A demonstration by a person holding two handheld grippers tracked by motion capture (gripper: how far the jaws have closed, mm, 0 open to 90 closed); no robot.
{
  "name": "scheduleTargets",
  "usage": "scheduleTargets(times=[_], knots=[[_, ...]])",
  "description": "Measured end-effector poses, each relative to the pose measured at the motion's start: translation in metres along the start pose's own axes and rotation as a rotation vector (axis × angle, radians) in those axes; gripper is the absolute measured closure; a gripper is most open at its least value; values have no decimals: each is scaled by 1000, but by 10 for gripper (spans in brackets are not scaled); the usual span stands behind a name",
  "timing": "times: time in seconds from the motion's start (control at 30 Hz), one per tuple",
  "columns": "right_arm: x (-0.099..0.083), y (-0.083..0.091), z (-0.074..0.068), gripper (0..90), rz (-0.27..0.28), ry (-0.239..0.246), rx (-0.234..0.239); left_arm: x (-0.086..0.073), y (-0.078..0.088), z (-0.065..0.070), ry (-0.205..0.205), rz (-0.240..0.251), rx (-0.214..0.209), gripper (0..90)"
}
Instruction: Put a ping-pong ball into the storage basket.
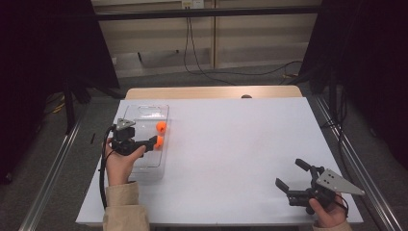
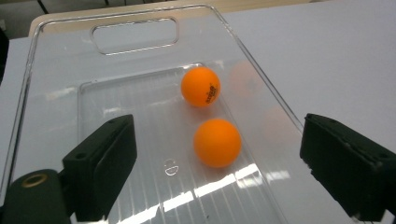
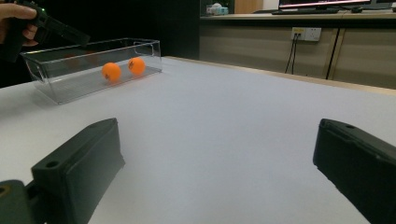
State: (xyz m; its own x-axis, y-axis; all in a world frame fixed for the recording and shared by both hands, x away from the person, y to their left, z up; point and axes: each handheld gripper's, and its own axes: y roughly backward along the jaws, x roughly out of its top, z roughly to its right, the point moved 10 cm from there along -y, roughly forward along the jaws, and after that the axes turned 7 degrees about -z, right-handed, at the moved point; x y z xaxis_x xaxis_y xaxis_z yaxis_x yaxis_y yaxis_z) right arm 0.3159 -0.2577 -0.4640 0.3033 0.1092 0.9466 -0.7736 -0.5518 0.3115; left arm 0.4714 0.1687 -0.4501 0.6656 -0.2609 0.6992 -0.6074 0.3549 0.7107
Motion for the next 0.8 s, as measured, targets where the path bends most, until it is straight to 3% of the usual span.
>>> scheduleTargets(times=[0.1, 0.27, 0.53, 0.63, 0.8], knots=[[-1, -1, 0, 7, -3, 3, 2, 3, 1, 5, -8, 23, -26, 89], [-1, -2, 0, 7, -5, 2, 2, 6, 3, 10, -27, 56, -32, 83], [-1, -1, 1, 8, -5, -4, 1, 5, 5, 25, -55, 89, -88, 56], [-1, -1, 0, 7, -4, -6, 1, 4, 6, 30, -47, 109, -115, 56], [-1, -1, 0, 8, -5, -3, -1, 3, 8, 32, -63, 125, -116, 56]])
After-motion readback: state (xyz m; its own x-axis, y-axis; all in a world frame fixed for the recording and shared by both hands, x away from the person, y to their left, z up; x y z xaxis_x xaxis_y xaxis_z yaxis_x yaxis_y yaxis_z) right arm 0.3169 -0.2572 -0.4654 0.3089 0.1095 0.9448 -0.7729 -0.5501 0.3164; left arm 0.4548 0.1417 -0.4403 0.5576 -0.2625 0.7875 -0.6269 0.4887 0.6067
